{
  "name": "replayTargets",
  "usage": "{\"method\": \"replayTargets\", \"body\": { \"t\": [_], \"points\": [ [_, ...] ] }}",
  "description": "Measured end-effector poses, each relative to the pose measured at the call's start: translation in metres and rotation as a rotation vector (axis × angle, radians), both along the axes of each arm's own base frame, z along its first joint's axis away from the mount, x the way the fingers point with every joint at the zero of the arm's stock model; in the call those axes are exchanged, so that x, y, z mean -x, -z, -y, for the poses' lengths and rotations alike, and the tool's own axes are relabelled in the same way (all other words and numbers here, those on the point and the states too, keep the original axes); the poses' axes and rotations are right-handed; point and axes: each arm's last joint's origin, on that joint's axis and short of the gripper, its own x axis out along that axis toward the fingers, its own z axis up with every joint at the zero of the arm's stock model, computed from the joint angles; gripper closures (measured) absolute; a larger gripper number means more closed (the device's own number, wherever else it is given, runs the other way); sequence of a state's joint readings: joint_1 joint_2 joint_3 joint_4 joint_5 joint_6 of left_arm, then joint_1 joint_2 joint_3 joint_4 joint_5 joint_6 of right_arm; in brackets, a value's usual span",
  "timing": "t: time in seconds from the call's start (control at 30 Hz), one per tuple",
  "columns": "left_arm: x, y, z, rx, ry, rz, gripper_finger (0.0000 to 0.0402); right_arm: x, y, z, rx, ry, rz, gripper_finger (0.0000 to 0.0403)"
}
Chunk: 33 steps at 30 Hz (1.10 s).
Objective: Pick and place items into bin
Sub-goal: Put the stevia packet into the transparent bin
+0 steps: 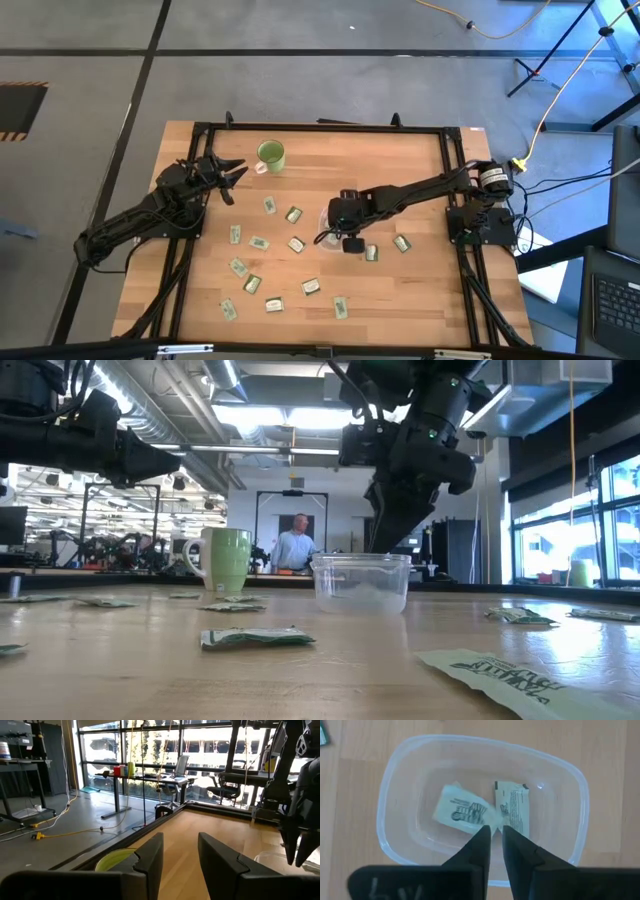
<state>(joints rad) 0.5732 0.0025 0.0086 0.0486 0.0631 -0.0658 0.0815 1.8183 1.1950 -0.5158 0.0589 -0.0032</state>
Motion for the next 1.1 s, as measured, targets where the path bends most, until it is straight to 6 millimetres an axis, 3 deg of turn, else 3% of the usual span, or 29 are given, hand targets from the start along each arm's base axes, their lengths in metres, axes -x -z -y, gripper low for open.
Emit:
{"method": "replayTargets", "body": {
  "t": [0.1,0.2,0.47,0.7,1.1],
  "points": [
    [0.0,0.0,0.0,0.0,0.0,0.0,0.0286,0.005,-0.002,0.0,-0.006,0.025,-0.046,0.0332],
    [0.0,0.0,0.0,0.0,0.0,-0.001,0.0286,0.016,-0.018,0.0,-0.031,0.096,-0.105,0.0326],
    [0.0,0.0,0.0,0.0,0.0,0.0,0.0286,0.055,-0.05,-0.035,-0.1,0.231,-0.182,0.0325],
    [0.0,0.0,0.0,0.0,0.0,0.0,0.0286,0.085,-0.041,-0.062,-0.005,0.355,-0.325,0.0325],
    [0.0,0.0,0.0,0.0,0.001,-0.001,0.0286,0.144,-0.012,-0.05,-0.051,0.59,-0.319,0.0325]
  ]
}}
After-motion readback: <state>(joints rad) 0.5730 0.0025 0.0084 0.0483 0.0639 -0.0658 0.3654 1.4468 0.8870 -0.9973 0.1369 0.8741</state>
